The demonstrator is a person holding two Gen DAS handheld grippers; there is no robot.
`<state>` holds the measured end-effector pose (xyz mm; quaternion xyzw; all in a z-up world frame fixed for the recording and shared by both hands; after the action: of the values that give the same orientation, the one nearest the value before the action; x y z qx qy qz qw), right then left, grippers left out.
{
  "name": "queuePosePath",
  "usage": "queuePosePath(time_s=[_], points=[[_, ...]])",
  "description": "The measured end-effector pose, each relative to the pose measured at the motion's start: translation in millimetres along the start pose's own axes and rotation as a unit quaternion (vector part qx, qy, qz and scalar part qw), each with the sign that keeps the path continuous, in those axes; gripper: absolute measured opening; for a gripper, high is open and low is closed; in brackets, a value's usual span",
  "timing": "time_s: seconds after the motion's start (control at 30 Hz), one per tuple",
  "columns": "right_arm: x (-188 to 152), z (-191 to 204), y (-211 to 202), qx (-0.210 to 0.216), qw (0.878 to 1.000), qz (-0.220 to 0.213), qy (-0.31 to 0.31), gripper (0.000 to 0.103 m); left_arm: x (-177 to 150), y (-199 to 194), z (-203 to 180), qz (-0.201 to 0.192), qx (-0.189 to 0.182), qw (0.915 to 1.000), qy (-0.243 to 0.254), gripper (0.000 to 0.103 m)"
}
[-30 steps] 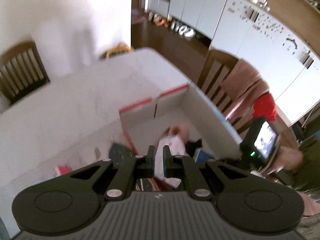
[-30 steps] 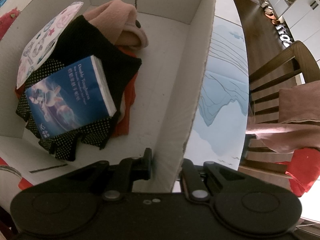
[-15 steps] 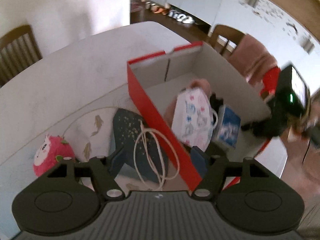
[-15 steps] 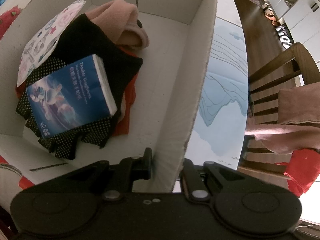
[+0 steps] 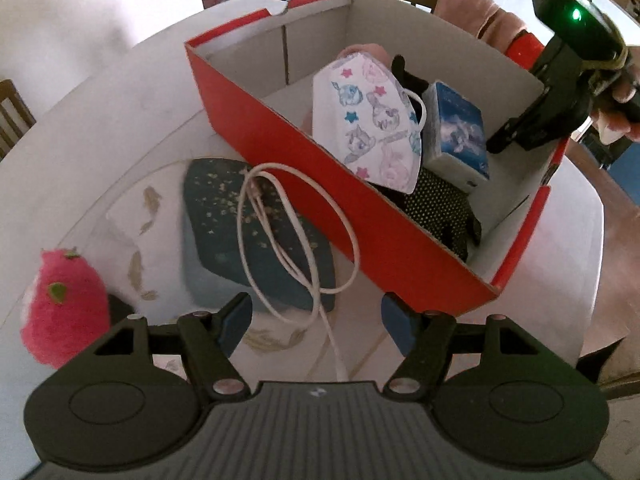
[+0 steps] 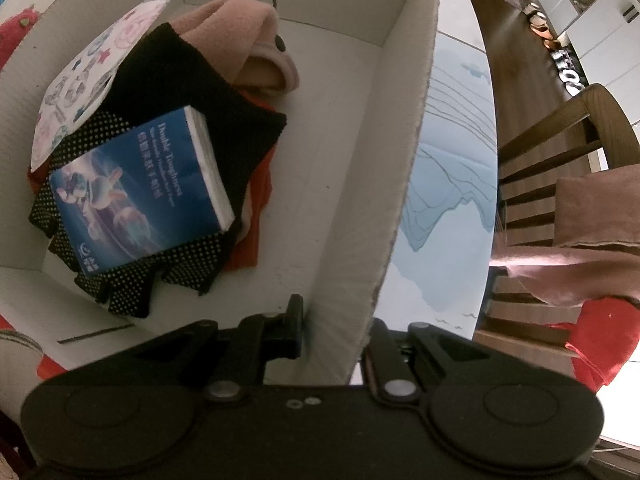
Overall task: Organize objects
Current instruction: 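Carry the dangling white cable over the box with the left gripper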
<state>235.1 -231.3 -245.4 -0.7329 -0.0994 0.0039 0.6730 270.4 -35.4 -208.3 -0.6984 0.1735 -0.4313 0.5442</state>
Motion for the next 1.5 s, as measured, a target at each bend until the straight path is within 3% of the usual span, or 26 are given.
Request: queuePosePath(time_s=[0.3, 0.47, 0.53, 0.67, 0.7, 0.73, 0.83, 1.03, 1.23, 1.5], points=[[0.4, -0.8, 1.9, 0.000, 1.000, 0.004, 0.006, 0.010, 0.6, 22.5, -12.4, -0.043, 0.011, 0.9973, 0.058, 0.069], [1.1, -0.9, 3.2, -0.002, 1.000, 0.006, 0.007, 0.010, 1.1, 27.6, -16.7, -0.056, 0.013, 0.9940, 0.093, 0.051], [1.2, -1.1, 3.3, -0.003, 1.000, 0.006, 0.008, 0.010, 1.9, 30.2, -19.1, -0.053, 0.006, 0.9938, 0.097, 0.036], [1.8, -0.8, 3.7, -0.006, 1.000, 0.008, 0.009, 0.010, 3.2, 35.1, -21.2, -0.048, 0.001, 0.9932, 0.105, 0.028], [1.9, -0.5, 3.3, -0.006, 1.000, 0.008, 0.009, 0.010, 3.3, 34.9, -21.1, -0.047, -0.007, 0.9939, 0.099, 0.018], [1.9, -0.4, 3.1, -0.006, 1.000, 0.008, 0.009, 0.010, 3.5, 34.3, -20.9, -0.046, -0.013, 0.9944, 0.094, 0.013], [1.6, -0.2, 2.4, -0.007, 1.000, 0.007, 0.010, 0.010, 5.5, 29.2, -18.6, -0.050, -0.014, 0.9952, 0.083, 0.007], [1.1, -0.9, 2.2, -0.007, 1.000, 0.006, 0.011, 0.010, 13.5, 11.6, -2.5, -0.060, -0.029, 0.9977, 0.009, 0.005], [1.2, -0.7, 2.0, -0.007, 1.000, 0.006, 0.010, 0.010, 22.0, -21.5, 22.1, -0.080, -0.033, 0.9938, -0.070, 0.004], [1.6, -0.5, 1.7, -0.008, 1.000, 0.006, 0.006, 0.010, 40.2, -70.9, 19.1, -0.080, -0.028, 0.9943, -0.064, 0.004]])
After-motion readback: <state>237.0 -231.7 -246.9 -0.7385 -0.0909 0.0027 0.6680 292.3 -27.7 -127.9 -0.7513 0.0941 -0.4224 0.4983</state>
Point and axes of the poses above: each gripper's, at about its wrist camera, not at the fingertips, and y roughly the way its jaws point, z to its left, x to its top, the point moved 9 cm from there along y, roughly the way its jaws point, and after that the axes turned 3 degrees about -y, right-handed, at the moved point
